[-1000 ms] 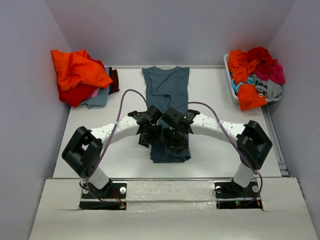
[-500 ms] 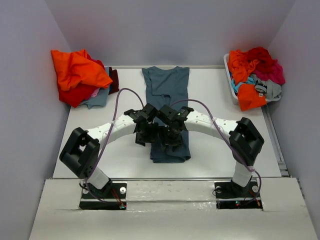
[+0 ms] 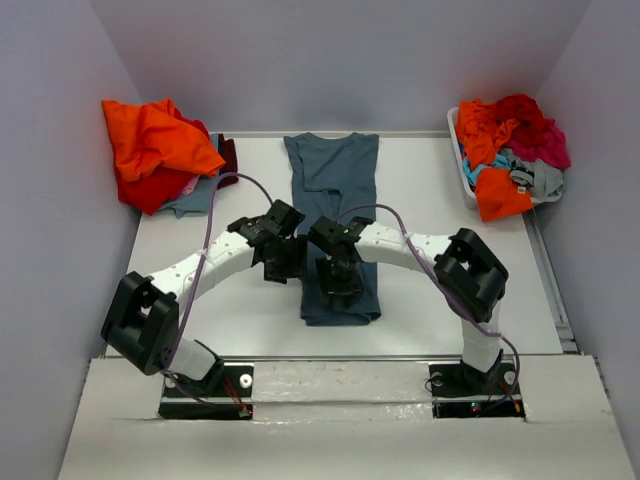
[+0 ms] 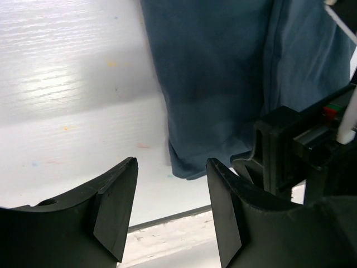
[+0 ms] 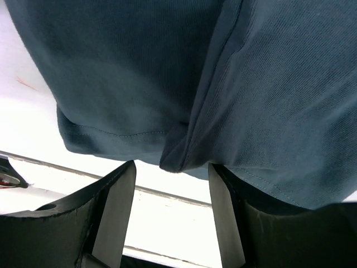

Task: Fold and stack the t-shirts
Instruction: Fold the tshirt

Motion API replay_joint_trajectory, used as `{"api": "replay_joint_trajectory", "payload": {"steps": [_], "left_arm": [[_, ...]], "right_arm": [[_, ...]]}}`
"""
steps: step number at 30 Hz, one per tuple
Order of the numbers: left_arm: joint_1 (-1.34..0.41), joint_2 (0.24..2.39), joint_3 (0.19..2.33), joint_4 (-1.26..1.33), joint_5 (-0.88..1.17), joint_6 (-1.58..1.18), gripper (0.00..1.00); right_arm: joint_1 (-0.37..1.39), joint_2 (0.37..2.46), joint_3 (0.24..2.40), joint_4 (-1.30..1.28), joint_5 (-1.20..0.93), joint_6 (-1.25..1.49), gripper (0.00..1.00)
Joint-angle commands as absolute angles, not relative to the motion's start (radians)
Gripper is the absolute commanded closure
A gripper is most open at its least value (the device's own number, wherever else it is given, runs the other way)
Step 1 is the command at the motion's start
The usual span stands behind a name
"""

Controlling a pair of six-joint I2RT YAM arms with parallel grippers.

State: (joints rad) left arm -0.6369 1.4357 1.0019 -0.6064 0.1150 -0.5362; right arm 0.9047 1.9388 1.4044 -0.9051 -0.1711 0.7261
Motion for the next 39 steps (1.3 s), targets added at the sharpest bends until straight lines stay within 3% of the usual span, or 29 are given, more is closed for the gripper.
{"api": "replay_joint_trajectory", "payload": {"steps": [1,3,5,7,15,21,39], "left_arm": [[-0.617,1.396,0.986,-0.601,0.138,-0.525,0.36],[-0.617,1.397,0.985,-0.6,0.14,-0.522,0.36],[-0.617,1.404,0.983,-0.597,0.143,-0.52,0.36],[-0.607,1.41,0.983,-0.597,0.146,-0.517,0.36],[-0.607,1.431,0.997,-0.598,0.149,-0.502,0.36],[-0.607,1.436,0.996,-0.592,0.155,-0.502,0.36],[-0.607,1.494,1.009,-0.606,0.166,-0.459,0.36]], "right_arm": [[0.914,1.927,1.453,-0.903,-0.149,0.719,0.41],[0.914,1.918,1.457,-0.911,-0.146,0.722,0.44],[0.914,1.907,1.454,-0.917,-0.138,0.729,0.61],[0.914,1.89,1.447,-0.919,-0.132,0.733,0.7],[0.914,1.853,1.401,-0.931,-0.121,0.752,0.78],[0.914,1.821,1.378,-0.937,-0.118,0.767,0.92],[0.914,1.576,1.27,-1.032,-0.046,0.873,0.93]]}}
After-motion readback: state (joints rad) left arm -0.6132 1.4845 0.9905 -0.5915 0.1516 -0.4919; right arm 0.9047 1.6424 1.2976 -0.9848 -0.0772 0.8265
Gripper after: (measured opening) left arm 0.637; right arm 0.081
